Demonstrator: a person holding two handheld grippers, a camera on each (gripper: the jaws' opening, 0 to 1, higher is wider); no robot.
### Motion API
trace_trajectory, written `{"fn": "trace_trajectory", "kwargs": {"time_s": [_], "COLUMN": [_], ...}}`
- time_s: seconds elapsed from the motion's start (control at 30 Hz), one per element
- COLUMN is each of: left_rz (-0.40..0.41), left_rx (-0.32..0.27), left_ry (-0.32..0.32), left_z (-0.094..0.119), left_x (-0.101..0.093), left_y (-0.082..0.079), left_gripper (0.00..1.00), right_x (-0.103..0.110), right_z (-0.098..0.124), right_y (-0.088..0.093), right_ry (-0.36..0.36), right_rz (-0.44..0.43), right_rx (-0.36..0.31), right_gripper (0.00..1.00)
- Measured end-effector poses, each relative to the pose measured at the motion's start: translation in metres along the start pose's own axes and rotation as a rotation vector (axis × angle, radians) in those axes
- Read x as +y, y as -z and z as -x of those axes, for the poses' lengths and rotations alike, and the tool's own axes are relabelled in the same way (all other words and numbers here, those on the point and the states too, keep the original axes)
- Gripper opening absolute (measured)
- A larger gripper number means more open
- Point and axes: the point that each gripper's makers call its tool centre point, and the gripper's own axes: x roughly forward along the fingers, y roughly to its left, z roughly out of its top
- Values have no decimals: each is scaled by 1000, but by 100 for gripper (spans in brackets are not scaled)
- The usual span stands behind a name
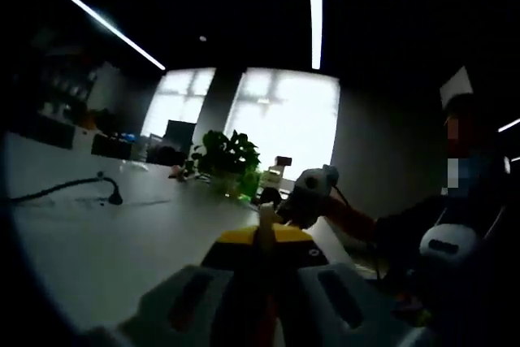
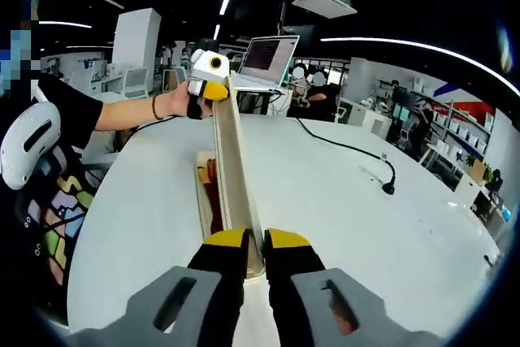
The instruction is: Arrange the utensils inside the cutlery case until each visible utensil rests in its matching compartment.
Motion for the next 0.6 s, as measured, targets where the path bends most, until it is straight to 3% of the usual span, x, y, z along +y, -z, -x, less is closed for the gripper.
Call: {"fn": "trace_trajectory", "kwargs": {"time_s": [0.1, 0.27, 0.37, 0.53, 0.6], "left_rz": [25, 7, -4, 25, 26], "left_rx": [25, 145, 225, 267, 288], "left_ry": [18, 19, 25, 1, 6], "left_z": [0, 0, 3, 9, 10], "left_x": [0, -4, -5, 3, 3], "left_y": [1, 9, 18, 25, 29], "left_gripper": [6, 10, 12, 18, 22], "right_x": [3, 6, 9, 7, 11], "right_z": [2, 5, 5, 7, 6], "right_y": [-3, -7, -11, -22, -22], "right_ry": [34, 82, 118, 205, 201], "right_rz": [95, 148, 266, 360, 401], "right_rx": [32, 43, 64, 63, 69], "right_gripper": [5, 3, 3, 3, 3]}}
